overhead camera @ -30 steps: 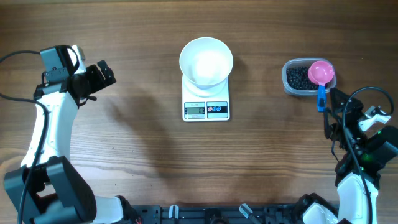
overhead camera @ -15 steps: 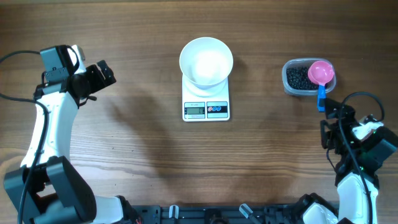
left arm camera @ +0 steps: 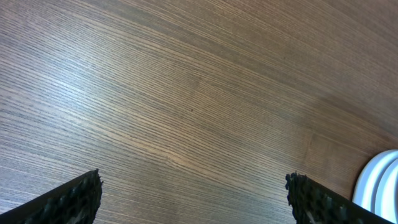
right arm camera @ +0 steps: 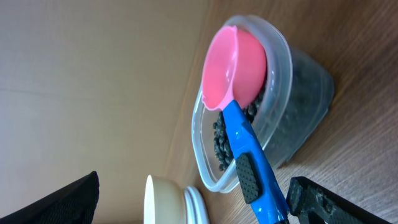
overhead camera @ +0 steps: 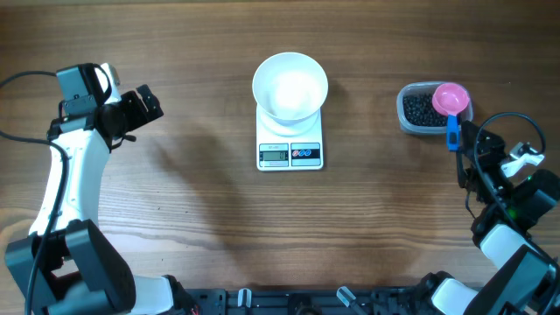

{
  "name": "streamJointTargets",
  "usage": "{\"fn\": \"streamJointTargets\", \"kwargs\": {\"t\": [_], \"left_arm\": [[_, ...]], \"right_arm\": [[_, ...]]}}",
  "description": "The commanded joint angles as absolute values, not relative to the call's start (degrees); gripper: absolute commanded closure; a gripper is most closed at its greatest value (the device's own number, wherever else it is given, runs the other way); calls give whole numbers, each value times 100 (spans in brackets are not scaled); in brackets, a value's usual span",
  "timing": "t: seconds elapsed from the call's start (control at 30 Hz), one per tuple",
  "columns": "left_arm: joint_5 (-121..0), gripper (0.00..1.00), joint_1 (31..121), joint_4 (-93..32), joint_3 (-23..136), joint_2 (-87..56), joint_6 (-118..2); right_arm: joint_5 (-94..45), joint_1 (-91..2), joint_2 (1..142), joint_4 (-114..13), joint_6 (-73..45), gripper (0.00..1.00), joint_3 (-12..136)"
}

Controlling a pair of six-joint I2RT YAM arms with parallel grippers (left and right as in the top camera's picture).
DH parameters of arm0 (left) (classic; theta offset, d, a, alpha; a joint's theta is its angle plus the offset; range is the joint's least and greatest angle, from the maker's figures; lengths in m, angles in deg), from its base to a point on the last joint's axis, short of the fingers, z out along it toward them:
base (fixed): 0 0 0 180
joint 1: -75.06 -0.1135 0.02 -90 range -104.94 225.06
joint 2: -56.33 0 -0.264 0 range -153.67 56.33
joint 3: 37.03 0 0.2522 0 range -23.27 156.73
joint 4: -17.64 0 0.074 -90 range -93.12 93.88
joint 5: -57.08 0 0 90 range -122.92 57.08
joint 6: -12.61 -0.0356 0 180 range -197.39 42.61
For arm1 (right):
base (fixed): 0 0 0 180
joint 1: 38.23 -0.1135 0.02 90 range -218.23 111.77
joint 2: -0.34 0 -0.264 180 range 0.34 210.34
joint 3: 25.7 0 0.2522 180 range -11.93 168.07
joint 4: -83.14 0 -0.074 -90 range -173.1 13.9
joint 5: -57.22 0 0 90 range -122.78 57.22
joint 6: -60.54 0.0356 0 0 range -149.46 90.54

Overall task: Scoop item into bowl and weigh 150g on scale
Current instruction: 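Bring the right gripper up toward the blue scoop handle, then close the right gripper on the blue handle of the pink scoop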

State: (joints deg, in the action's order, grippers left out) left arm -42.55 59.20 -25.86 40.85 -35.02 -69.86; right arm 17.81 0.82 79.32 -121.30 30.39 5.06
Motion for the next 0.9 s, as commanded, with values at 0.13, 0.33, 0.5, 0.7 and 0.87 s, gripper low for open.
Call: {"fn": "streamJointTargets", "kwargs": {"t": [0.13, 0.33, 0.5, 0.7, 0.87], "left_arm": [[-4222, 0, 5913, -2570, 4091, -3366, -7117], [-4222, 0, 5913, -2570, 4091, -3366, -7119], [-4222, 0, 5913, -2570, 4091, -3366, -7117], [-4222, 0, 5913, -2570, 4091, -3366, -7117], [-4222, 0, 5913, -2570, 4091, -3366, -7117]], "right_arm": [[1975, 84, 7987, -11142, 3170, 0, 534], [1687, 82, 7987, -10606, 2860, 0, 534], [1731, -62, 7987, -10663, 2971, 0, 534], [1582, -477, 7987, -11063, 3258, 0, 534], [1140, -495, 7987, -11314, 3419, 0, 534]]}}
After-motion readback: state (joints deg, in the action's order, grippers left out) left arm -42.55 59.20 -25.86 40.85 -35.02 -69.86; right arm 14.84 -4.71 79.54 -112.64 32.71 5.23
